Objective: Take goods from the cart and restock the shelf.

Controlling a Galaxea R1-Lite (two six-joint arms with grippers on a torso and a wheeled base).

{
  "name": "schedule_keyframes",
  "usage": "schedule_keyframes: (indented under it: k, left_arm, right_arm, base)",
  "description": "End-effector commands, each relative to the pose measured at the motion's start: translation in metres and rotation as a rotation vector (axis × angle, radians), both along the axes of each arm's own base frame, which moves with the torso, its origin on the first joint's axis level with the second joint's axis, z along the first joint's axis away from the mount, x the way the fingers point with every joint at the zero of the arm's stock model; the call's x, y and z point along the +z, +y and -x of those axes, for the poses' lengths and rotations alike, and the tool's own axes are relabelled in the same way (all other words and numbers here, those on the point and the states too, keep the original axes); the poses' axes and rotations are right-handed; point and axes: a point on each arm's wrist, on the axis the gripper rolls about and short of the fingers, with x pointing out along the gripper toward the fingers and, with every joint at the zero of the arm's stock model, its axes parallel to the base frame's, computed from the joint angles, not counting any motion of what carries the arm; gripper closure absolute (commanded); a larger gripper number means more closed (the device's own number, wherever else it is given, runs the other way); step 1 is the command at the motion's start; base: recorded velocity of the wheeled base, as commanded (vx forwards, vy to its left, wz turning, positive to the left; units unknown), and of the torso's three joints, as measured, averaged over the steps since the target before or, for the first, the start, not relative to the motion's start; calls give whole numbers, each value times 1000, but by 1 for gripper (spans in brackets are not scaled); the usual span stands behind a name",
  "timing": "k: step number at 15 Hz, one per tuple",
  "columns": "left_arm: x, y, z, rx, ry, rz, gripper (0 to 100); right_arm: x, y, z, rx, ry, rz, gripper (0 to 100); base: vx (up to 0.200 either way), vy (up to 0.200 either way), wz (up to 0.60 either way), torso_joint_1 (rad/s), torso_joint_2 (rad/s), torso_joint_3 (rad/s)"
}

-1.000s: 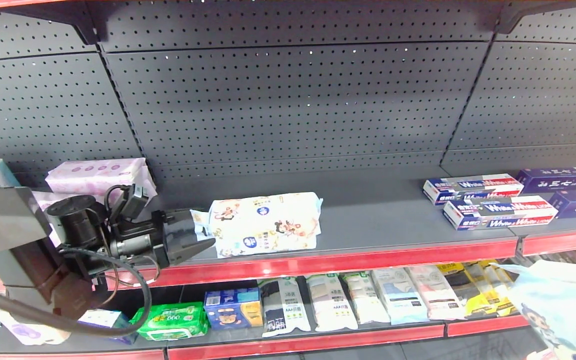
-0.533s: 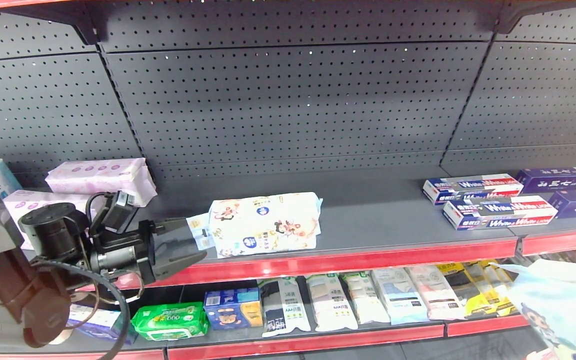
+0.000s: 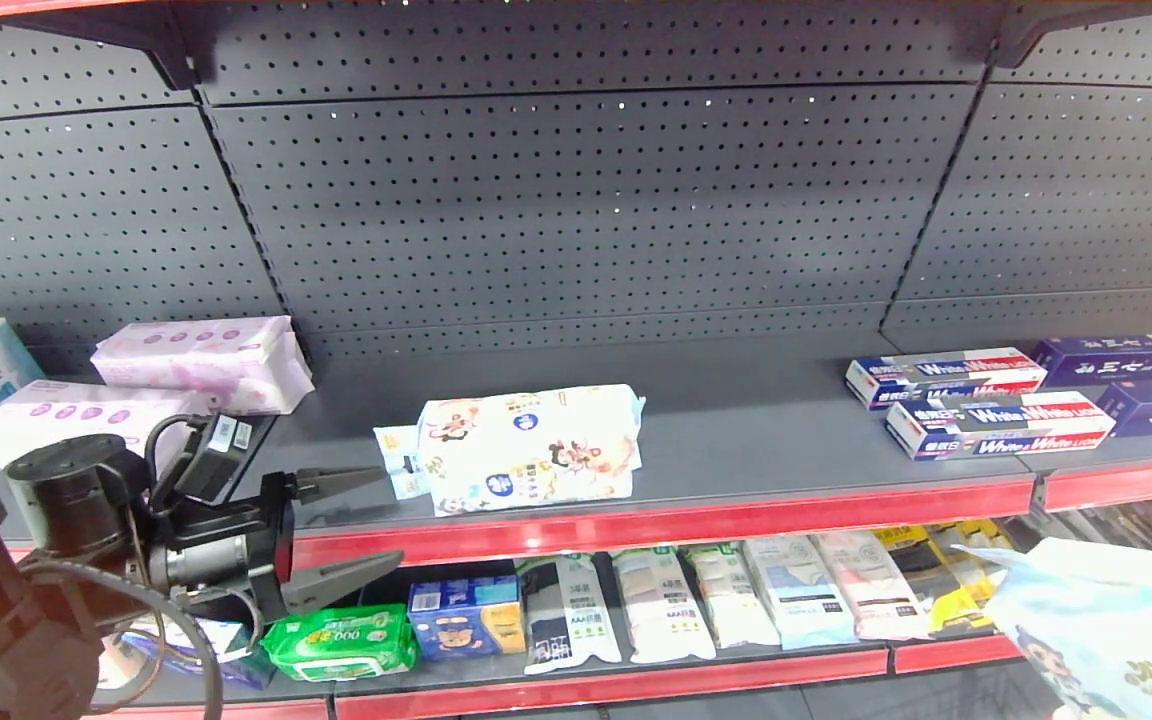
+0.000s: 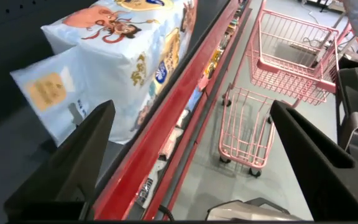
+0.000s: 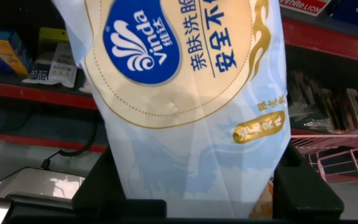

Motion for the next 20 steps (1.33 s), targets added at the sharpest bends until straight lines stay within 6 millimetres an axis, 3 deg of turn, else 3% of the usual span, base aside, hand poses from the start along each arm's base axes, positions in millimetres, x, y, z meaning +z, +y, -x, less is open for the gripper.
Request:
schedule_keyframes:
  k: [1, 7, 13, 20]
  left_arm:
    - [13, 0, 18, 2, -29, -2, 0]
    - [28, 5, 62, 94, -42, -10, 0]
    - [52, 7, 75, 338, -73, 36, 0]
    - [56, 14, 72, 699, -94, 31, 0]
  right_arm:
    - [0, 0, -1, 1, 6, -1, 100]
    - [2, 0, 1, 6, -16, 0, 100]
    - [6, 1, 3, 4, -41, 4, 100]
    - [6, 1, 4, 1, -55, 6, 100]
  base:
    - [0, 0, 0, 0, 0, 0]
    - [0, 0, 0, 0, 0, 0]
    - [0, 0, 0, 0, 0, 0]
    - [0, 0, 0, 0, 0, 0]
